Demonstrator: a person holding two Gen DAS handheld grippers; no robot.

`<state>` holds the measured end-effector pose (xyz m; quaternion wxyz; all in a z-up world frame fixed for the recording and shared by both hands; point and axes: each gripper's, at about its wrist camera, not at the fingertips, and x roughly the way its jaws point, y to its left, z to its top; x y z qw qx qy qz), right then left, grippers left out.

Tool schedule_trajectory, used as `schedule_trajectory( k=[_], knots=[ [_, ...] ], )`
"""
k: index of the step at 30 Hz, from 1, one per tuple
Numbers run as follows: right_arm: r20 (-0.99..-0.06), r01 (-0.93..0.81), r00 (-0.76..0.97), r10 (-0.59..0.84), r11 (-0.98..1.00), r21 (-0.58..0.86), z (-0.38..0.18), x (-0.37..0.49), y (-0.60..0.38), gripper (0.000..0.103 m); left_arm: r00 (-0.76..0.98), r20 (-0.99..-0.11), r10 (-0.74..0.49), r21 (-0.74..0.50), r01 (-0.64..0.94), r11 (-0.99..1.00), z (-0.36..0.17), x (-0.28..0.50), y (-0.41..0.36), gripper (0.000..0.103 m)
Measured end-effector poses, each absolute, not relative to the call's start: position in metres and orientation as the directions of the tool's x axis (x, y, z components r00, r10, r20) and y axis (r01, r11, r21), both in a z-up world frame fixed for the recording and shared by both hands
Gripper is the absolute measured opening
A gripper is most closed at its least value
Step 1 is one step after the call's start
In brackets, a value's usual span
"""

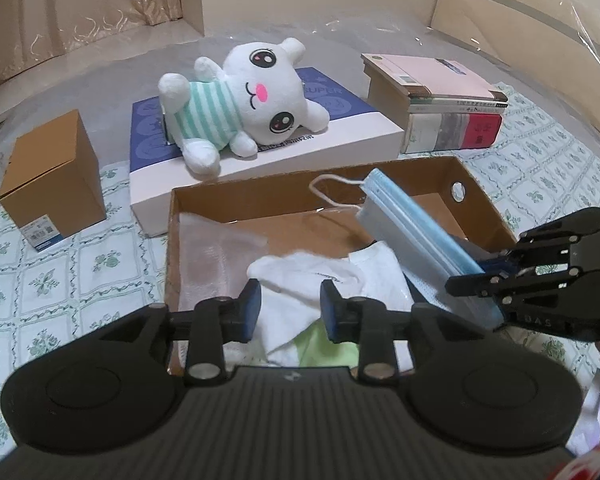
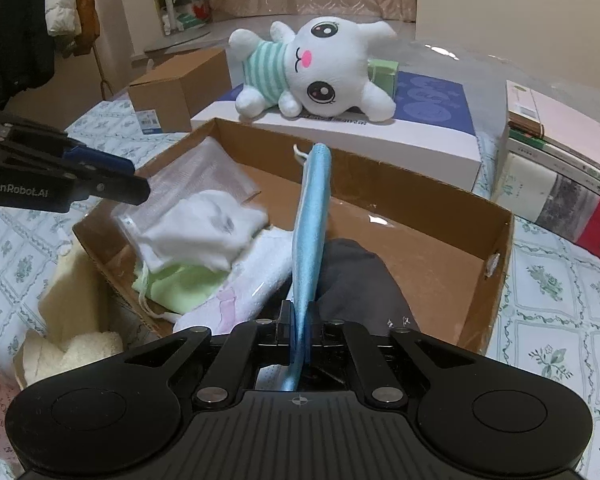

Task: Organize soft objects
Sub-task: 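Open the left gripper over the box while the right gripper releases the blue mask, then withdraw both grippers from the box toward the remaining pile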

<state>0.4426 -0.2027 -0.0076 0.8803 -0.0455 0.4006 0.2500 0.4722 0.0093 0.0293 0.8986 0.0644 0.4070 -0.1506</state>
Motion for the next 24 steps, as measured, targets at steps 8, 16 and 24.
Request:
schedule_trajectory(
  k=[8, 16, 24],
  knots=[
    [-0.68, -0.438, 0.613, 0.402, 0.89, 0.131, 0.018, 0.415, -0.211, 0.061, 0.646, -0.733, -0.213, -0.017, 0.295, 0.955, 0.051, 0.44, 0.023, 0.029],
    [-0.638, -0.404, 0.668, 0.383, 0.907, 0.121, 0.064, 0.361, -0.217, 0.061, 0.701, -0.669, -0.247, -0.074, 0.269, 0.96, 0.096, 0.378, 0.037, 0.029],
    [-0.592, -0.402, 0.702, 0.396, 0.906, 0.13, 0.102, 0.279, -0.215, 0.061, 0.742, -0.624, -0.244, -0.11, 0.226, 0.968, 0.122, 0.292, 0.048, 0.034]
  ],
)
